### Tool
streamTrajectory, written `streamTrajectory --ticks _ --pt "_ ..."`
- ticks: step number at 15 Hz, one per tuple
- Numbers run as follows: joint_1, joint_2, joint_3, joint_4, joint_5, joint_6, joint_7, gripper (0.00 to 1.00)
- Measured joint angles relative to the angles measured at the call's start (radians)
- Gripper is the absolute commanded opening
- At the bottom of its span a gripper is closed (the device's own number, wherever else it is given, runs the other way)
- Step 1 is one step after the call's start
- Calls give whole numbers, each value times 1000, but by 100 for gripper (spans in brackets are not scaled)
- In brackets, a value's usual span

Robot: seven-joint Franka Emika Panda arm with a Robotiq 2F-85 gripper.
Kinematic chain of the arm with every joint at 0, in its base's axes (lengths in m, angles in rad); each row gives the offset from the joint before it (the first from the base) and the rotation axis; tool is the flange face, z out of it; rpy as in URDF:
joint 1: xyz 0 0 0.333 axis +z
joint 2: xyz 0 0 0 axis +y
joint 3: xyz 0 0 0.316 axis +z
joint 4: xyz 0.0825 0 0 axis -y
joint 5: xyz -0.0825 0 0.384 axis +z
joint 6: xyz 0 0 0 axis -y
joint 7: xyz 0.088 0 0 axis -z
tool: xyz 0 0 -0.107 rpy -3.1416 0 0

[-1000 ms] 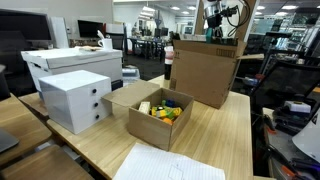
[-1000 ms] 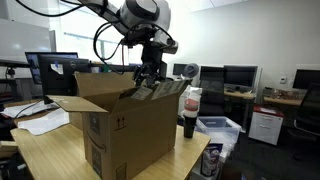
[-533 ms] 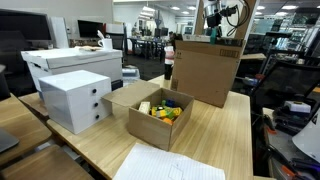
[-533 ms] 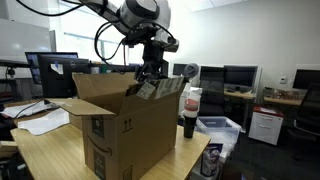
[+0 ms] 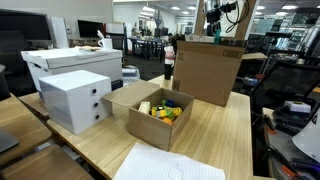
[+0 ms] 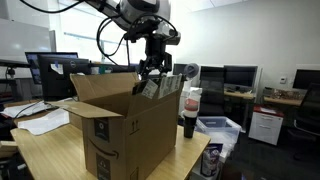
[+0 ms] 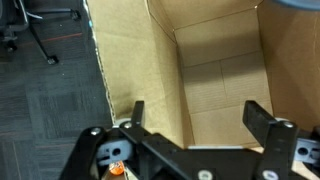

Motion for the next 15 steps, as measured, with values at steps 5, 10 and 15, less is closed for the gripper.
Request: streamTrajectory --ticks 5,10,15 --pt "0 -8 0 4 -1 14 0 100" --pt "0 -10 -3 5 -1 25 0 100" --pt "-1 -10 -15 6 -1 30 0 100"
